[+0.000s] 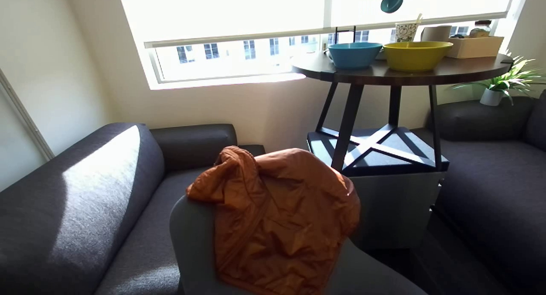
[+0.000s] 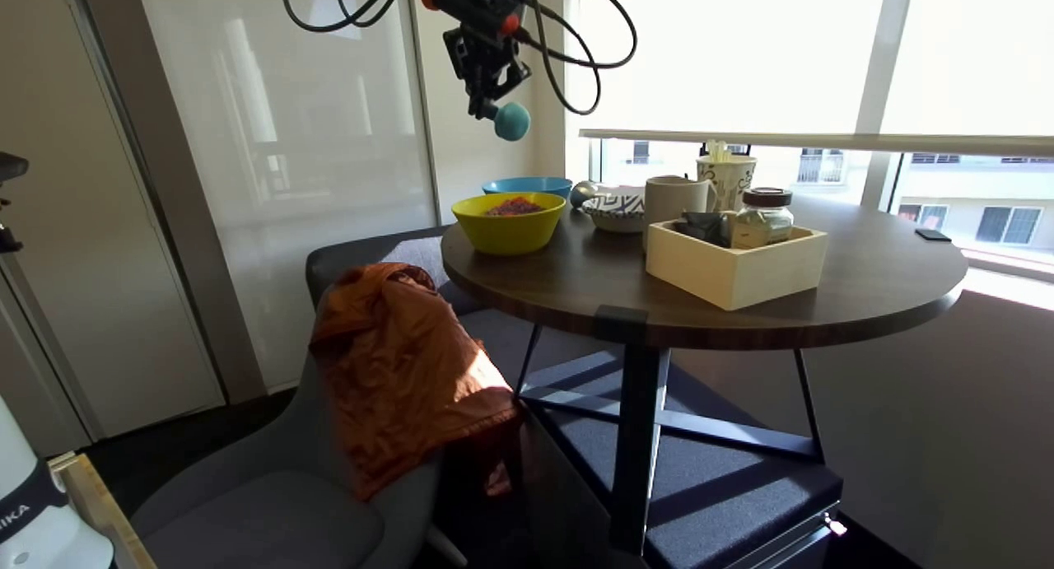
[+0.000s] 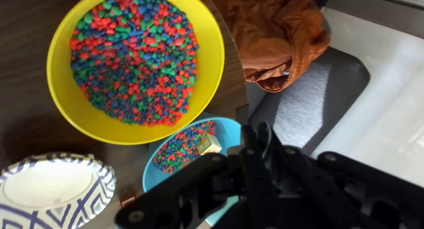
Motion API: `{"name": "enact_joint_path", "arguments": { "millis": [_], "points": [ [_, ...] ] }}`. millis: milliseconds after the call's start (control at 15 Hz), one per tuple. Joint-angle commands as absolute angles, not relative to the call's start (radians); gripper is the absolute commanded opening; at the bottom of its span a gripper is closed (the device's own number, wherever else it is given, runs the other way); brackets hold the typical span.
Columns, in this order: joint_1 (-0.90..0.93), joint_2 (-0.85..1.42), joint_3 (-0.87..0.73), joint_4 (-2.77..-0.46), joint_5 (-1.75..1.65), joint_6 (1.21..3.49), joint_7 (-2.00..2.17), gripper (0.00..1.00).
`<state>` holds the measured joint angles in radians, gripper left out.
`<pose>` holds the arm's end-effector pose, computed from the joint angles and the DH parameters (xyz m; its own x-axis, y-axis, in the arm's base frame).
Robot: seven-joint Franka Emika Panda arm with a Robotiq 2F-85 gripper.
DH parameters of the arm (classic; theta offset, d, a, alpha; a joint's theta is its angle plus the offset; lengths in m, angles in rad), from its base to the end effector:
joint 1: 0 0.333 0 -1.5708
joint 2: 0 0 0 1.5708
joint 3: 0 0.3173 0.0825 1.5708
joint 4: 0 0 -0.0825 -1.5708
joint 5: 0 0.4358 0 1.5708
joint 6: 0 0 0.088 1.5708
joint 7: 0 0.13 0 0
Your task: Use the scoop to transfer contents from the yellow bowl to the blue bowl
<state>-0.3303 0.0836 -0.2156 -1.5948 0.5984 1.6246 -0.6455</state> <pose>0.5805 -0.2648 0.5645 0.9598 -0.0231 0.2797 0.1165 -0.8738 -0.4721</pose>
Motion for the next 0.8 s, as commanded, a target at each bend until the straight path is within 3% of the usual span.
{"name": "enact_joint_path", "arguments": {
  "millis": [0,67,133,200,267,733],
  "points": [
    [-0.355,0.094,-0.262,-1.626,0.658,1.574,-0.559,0.02],
    [-0.345,0.097,-0.254,-1.595,0.638,1.561,-0.625,0.02],
    [-0.351,0.102,-0.263,-1.599,0.638,1.561,-0.625,0.09],
    [-0.352,0.104,-0.266,-1.598,0.638,1.561,-0.63,0.09],
    [-0.35,0.104,-0.265,-1.598,0.638,1.561,-0.63,0.02],
    [-0.416,0.172,-0.309,-1.557,0.666,1.265,-0.629,0.02]
  ]
}}
